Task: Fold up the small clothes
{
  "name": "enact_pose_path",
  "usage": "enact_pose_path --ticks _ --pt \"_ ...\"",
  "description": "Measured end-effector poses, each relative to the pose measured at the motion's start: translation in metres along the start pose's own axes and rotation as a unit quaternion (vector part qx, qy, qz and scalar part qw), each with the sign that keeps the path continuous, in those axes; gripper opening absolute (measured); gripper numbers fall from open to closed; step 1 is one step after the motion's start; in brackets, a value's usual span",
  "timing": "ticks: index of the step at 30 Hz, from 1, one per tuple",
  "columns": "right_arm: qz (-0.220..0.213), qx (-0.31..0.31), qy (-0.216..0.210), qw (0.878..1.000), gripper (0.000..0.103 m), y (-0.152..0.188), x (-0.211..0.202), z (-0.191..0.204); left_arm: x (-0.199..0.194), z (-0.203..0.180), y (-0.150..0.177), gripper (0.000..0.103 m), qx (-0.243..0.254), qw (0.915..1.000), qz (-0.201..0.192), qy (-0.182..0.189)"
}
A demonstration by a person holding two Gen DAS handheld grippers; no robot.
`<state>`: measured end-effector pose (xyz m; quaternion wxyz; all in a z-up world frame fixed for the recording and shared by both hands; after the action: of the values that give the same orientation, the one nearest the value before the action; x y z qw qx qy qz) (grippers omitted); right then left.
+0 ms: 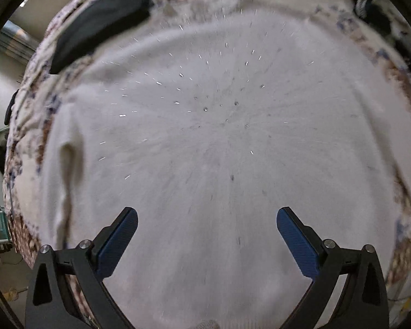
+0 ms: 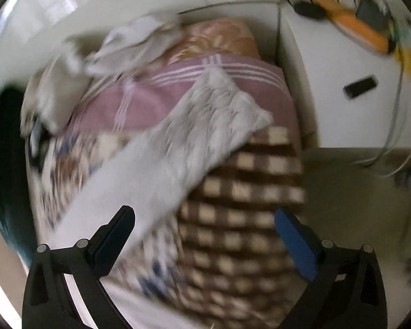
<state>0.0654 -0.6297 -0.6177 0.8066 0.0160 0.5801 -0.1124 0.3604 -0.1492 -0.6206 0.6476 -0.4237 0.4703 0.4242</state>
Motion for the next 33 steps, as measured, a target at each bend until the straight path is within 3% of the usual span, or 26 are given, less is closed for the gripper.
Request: enact_pose_path --ticks 3,7,8,11,17,21,23,26,28,33 --pt "-0.016 0.039 -0.007 0.999 0.077 -0.019 0.034 -0.004 0.022 -0.004 -0.013 0.103 0.007 0.9999 -0.005 -0.011" --pt "-0.062 0.053 -0.02 0.996 0.075 -0.04 0.05 0.003 0.036 -0.011 -0.021 0.103 0.009 0.9997 -0.006 -0.022" --pt "-0.073 0.051 -0.02 0.996 0.068 -0.044 0.051 0.006 0.035 -0.013 -0.022 0.103 0.006 0.9996 -0.011 -0.024" --pt "-0.096 0.022 -0.006 0.995 0.016 -0.054 0.051 0.02 0.028 -0.019 -0.03 0.103 0.003 0.9992 -0.025 -0.03" --pt "-0.118 -0.065 0.007 0.991 0.009 -0.063 0.027 0.063 0.01 -0.039 -0.04 0.103 -0.004 0.9984 -0.049 -0.029" --pt "-0.136 -0.169 -0.028 0.976 0.009 -0.045 -0.016 0.134 -0.005 -0.04 -0.045 0.103 -0.012 0.9977 -0.062 -0.023" --pt "-0.137 -0.223 -0.053 0.964 0.009 -0.024 -0.04 0.179 -0.008 -0.028 -0.051 0.103 -0.024 0.9977 -0.063 -0.014" --pt "-0.134 -0.313 -0.104 0.934 0.008 0.029 -0.08 0.262 -0.011 0.001 -0.056 0.103 -0.047 0.9968 -0.064 -0.009" --pt "-0.13 -0.37 -0.137 0.909 0.008 0.074 -0.103 0.313 -0.015 0.02 -0.054 0.103 -0.066 0.9955 -0.067 -0.012" --pt "-0.109 -0.501 -0.212 0.832 0.008 0.23 -0.148 0.422 -0.018 0.1 -0.049 0.103 -0.14 0.9878 -0.065 -0.016"
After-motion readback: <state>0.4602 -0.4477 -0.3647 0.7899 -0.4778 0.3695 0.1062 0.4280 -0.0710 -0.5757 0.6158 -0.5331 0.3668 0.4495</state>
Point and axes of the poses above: each gripper's, at about its wrist camera, not at the fingertips, and x roughly the way its jaws point, z to its left, y to its underside, the point moved 10 cm from there along x, roughly the way its jaws point, and after that the axes turned 3 degrees about -z, right-handed, at the moved point
